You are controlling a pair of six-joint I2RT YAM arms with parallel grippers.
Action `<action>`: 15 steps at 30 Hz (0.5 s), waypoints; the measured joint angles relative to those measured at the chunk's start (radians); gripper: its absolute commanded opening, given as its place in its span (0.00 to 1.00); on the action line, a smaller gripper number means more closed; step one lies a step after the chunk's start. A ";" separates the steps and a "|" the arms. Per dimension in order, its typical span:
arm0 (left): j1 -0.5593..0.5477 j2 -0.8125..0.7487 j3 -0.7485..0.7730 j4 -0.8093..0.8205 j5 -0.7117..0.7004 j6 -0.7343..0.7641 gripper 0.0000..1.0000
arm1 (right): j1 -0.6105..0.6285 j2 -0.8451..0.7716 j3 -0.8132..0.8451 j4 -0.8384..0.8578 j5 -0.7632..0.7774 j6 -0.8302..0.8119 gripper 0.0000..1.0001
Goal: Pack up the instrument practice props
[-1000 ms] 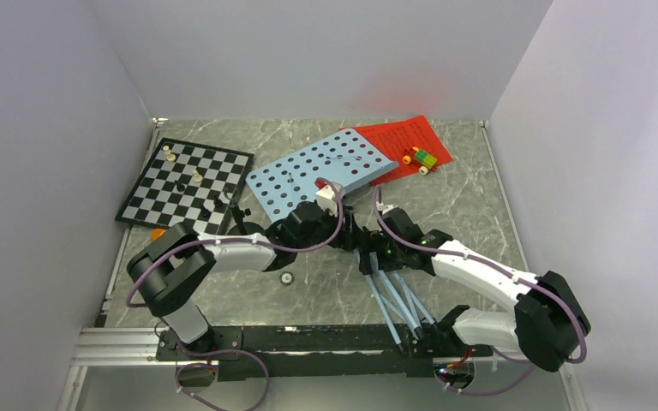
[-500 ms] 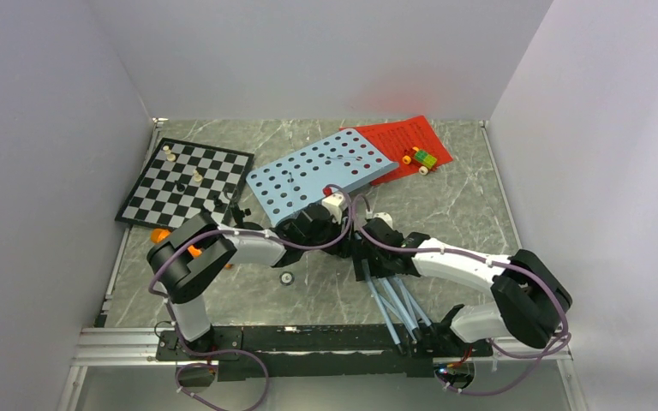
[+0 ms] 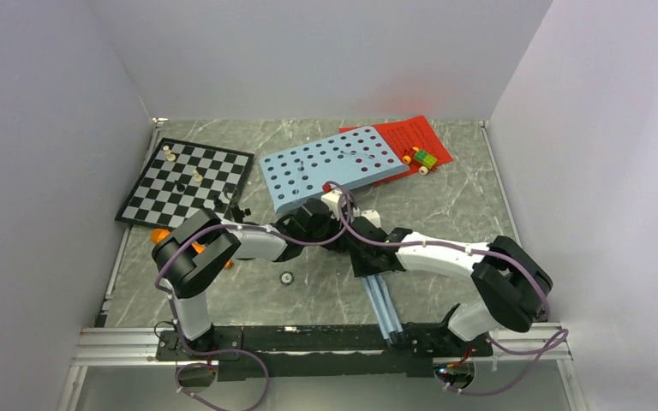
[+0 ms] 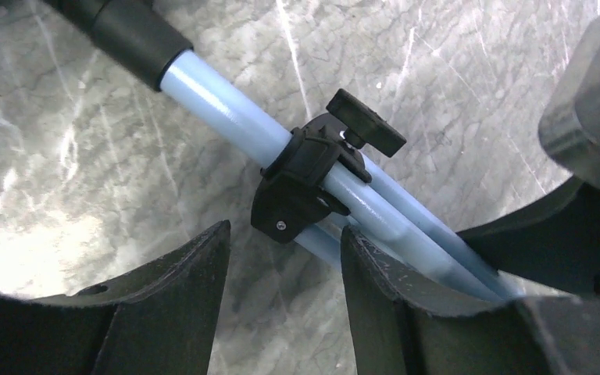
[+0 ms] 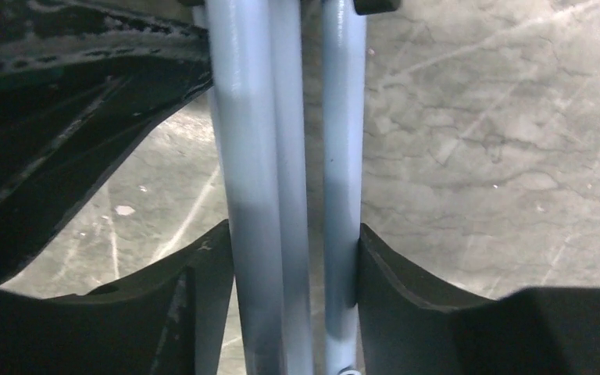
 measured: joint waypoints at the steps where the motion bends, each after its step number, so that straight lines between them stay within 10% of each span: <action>1: 0.005 0.000 0.000 0.000 -0.001 0.001 0.58 | 0.005 0.011 0.009 0.002 0.000 0.002 0.46; 7: 0.036 -0.002 -0.002 -0.001 -0.022 0.016 0.57 | 0.024 0.068 0.055 0.036 0.008 0.050 0.02; 11: 0.045 -0.005 -0.003 -0.004 -0.036 0.019 0.59 | 0.026 0.090 0.077 0.037 0.008 0.058 0.00; 15: 0.048 -0.024 -0.025 0.000 -0.062 0.016 0.68 | 0.032 0.090 0.080 0.052 0.007 0.063 0.66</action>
